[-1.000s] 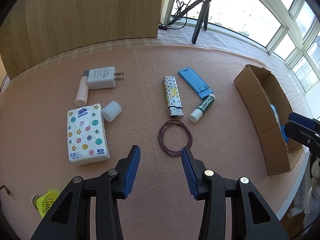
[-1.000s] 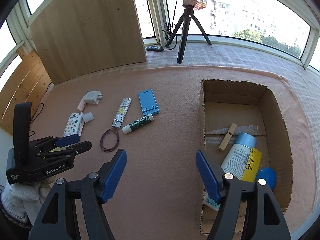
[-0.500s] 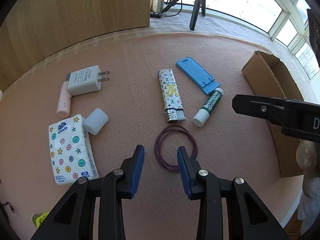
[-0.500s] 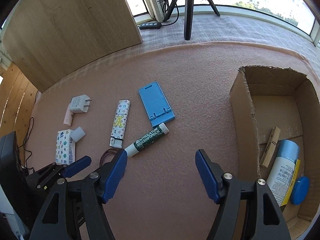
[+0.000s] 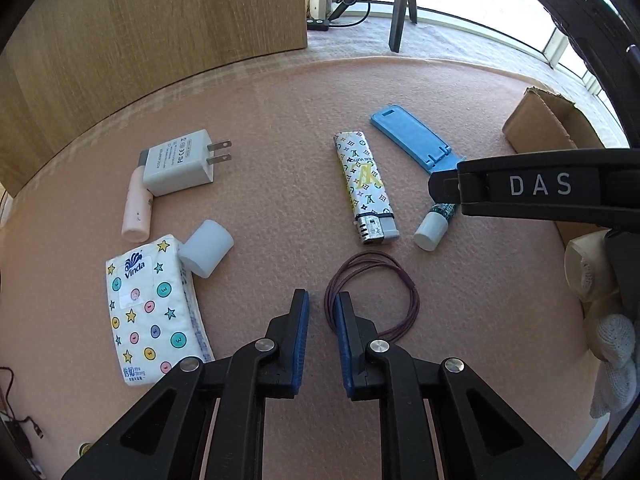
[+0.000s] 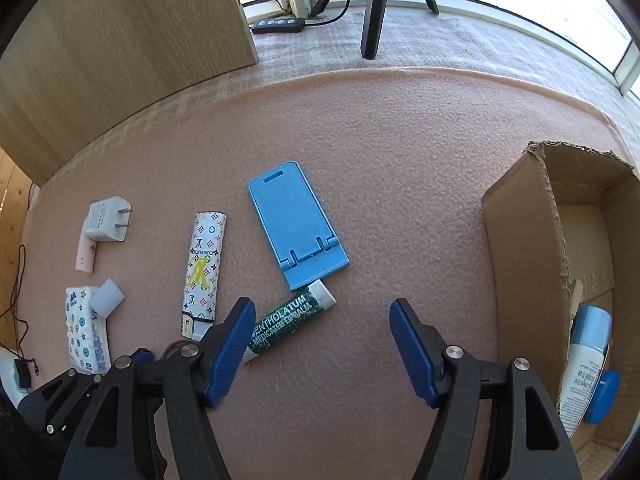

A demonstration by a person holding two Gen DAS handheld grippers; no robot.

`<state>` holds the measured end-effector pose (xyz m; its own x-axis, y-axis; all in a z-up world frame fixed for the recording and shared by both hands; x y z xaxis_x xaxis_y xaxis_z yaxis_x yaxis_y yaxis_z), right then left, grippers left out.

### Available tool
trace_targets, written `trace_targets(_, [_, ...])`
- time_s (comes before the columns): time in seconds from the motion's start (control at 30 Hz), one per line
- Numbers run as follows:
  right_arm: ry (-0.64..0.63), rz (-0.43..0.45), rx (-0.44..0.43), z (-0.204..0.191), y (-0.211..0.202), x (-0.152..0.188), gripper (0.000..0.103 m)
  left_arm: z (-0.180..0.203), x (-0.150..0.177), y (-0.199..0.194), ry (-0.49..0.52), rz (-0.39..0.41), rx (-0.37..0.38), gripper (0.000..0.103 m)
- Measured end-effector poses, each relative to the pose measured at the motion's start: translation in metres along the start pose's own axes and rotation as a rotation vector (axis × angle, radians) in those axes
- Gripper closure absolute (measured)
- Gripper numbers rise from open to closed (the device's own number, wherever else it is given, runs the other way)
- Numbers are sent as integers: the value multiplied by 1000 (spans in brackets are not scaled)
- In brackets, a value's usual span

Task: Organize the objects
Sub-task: 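Grasp the purple rubber band with the left gripper while the right grasps the lip balm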

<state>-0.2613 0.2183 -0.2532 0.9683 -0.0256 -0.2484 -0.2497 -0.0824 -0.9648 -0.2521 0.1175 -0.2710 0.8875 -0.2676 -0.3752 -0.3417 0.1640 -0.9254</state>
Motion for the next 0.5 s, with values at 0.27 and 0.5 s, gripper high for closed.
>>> trace_targets(0.27, [-114, 4, 69, -5, 3, 10, 52, -7, 10, -4, -9, 0, 3, 99])
trace_targets(0.5, [-171, 8, 54, 1, -5, 26, 80, -11, 26, -11, -37, 10, 20, 99])
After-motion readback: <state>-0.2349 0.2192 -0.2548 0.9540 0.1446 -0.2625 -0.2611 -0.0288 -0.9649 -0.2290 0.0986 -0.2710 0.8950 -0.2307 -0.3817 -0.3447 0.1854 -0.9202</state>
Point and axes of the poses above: each gripper's, at about its wrist camera, not at the fingertips, and y roughly the way its jaws point, z to its right, x to its underside, the point moved 8 cm from there along y, roughly the way its jaws point, and after that the axes turned 1 degree about x, right-handed, at the moved point
